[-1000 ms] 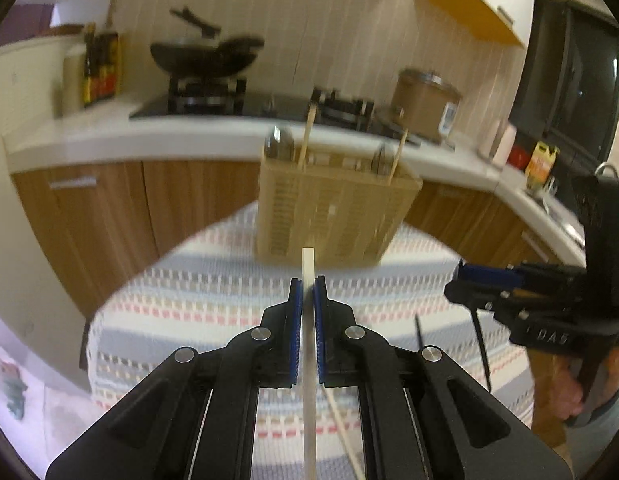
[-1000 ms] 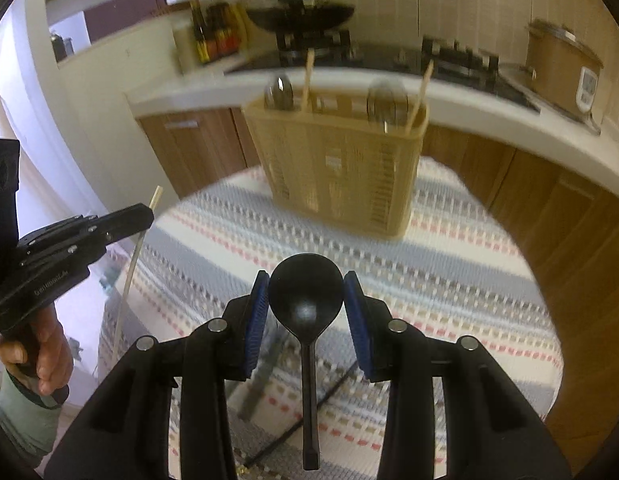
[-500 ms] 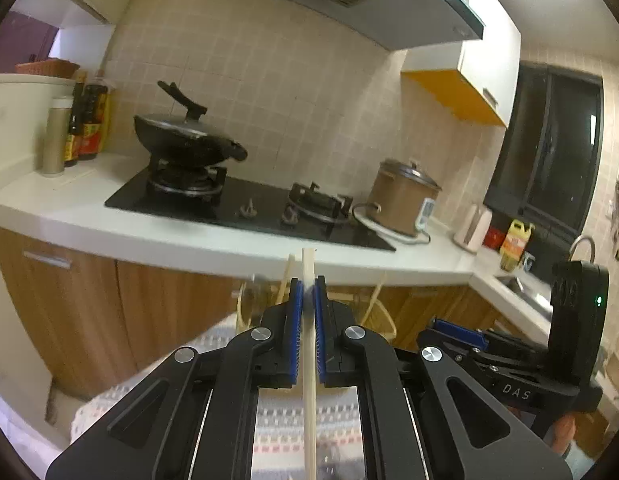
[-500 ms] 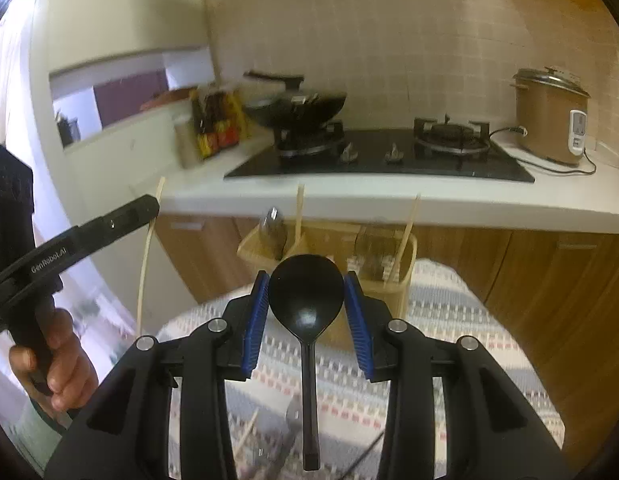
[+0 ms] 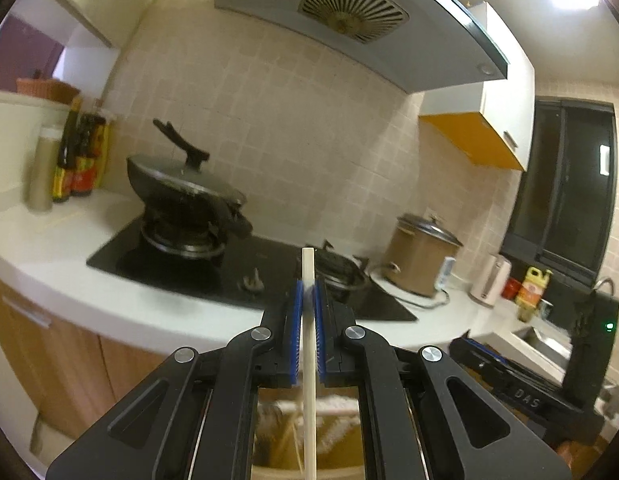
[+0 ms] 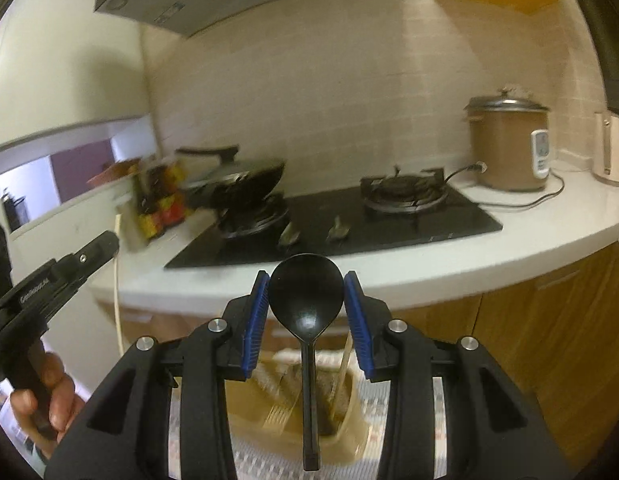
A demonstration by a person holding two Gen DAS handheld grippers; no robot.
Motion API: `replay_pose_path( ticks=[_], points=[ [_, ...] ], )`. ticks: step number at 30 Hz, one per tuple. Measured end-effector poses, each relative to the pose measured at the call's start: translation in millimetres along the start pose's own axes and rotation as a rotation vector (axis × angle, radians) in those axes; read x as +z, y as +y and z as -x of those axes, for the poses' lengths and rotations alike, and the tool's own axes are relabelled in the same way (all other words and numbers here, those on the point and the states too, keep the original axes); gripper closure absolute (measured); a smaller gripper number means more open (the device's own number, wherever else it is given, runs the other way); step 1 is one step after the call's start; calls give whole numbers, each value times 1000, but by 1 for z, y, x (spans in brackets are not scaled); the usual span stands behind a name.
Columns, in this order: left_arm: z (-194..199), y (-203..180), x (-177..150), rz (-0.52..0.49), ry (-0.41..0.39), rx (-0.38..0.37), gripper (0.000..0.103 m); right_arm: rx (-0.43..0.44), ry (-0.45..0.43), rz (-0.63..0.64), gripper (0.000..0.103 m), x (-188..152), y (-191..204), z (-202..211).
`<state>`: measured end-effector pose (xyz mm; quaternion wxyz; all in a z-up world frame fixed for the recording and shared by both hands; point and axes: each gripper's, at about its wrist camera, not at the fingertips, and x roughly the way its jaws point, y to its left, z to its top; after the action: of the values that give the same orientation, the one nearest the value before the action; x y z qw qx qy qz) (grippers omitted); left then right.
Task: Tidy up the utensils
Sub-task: 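Lift the chopstick and black spoon and carry both above the caddy, then open both tools to drop the chopstick and black spoon into the caddy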
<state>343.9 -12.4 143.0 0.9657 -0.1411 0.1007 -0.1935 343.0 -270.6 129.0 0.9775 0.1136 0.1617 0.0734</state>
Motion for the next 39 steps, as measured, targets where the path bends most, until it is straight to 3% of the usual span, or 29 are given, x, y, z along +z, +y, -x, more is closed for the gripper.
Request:
replay_pose_path(
  ticks=[5,15,26,39],
  points=[
    [-18,1,4,-16,-68,-5,99,-40,-59,19,69,2,-1,-17],
    [-31,5,-14,-24,-151,53,99,-83,-68,56,68,-23,-2,-36],
    [-34,20,-3,22,-154,29,99,-92,-63,67,68,-31,-1,-37],
    [-30,27,-42,-29,-30,26,98,-92,-47,108,68,-50,6,-26]
  ],
)
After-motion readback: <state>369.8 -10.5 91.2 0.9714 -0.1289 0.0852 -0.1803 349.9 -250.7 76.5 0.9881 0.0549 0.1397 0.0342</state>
